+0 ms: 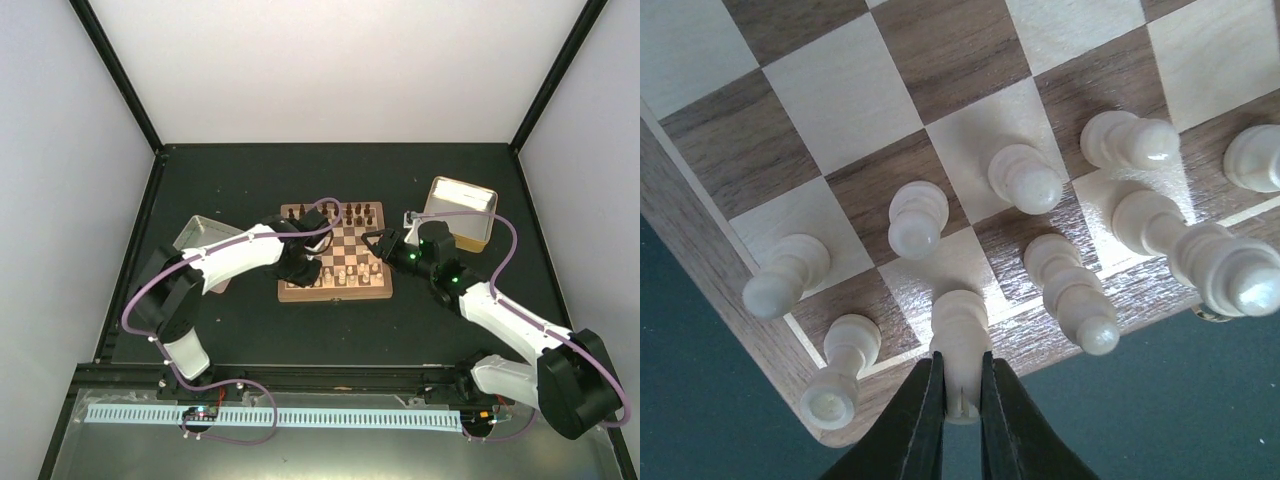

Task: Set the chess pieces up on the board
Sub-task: Place the chess piece on the chessboard, then pick up the chess piece from the chessboard.

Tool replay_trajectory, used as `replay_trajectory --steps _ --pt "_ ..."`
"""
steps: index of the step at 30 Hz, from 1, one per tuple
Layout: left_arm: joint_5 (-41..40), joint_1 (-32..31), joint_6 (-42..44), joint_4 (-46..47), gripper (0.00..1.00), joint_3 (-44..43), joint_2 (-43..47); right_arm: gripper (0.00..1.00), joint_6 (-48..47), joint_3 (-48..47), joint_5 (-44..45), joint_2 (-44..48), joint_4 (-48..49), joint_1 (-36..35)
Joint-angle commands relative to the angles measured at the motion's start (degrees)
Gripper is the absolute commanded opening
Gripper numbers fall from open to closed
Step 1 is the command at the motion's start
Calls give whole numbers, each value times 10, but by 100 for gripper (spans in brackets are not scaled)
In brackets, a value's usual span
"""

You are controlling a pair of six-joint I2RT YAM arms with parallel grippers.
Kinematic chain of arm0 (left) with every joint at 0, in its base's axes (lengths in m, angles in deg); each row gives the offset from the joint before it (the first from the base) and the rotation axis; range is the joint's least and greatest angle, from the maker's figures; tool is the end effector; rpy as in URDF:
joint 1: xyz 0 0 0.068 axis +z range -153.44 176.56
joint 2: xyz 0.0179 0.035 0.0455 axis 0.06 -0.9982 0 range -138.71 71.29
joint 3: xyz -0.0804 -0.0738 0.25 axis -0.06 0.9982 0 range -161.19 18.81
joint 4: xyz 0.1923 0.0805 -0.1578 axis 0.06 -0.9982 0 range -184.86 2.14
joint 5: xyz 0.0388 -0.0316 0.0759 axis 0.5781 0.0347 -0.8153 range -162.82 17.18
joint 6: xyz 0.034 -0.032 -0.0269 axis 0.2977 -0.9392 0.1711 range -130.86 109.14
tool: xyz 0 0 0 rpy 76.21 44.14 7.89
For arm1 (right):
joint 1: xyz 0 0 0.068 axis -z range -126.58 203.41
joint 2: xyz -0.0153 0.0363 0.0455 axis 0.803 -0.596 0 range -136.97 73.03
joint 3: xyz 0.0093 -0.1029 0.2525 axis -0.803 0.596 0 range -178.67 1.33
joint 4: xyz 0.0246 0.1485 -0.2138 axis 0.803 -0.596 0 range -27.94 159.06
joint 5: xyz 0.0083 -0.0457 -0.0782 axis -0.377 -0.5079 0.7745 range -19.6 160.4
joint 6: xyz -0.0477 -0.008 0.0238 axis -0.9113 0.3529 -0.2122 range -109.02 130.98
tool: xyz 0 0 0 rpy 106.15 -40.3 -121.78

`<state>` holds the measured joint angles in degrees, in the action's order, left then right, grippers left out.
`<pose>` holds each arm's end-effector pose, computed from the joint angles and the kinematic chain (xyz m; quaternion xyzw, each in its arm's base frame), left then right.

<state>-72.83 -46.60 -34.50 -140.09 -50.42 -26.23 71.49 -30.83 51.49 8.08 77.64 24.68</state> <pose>0.2311 -0.2167 0.2038 0.1689 0.9822 -0.0454 0.0691 0.2093 0.1279 0.2262 0.1409 0.8210 0.4745 0.2844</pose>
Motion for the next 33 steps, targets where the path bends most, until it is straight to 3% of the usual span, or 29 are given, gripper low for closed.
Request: replay_trajectory --steps 1,10,18,27,33 --pt "-6 -3 11 -2 11 -14 -16 56 -7 -16 7 -1 -1 5" --pt "-9 -3 11 -4 27 -13 -4 56 -10 -17 6 5 -7 6" --pt "-26 -1 5 -3 31 -14 61 57 -52 -39 12 16 -64 5" --pt "-131 31 11 115 43 80 245 57 -243 -144 99 -46 -294 5" --pt "-195 38 42 216 52 172 393 54 -305 -190 139 -111 -366 5"
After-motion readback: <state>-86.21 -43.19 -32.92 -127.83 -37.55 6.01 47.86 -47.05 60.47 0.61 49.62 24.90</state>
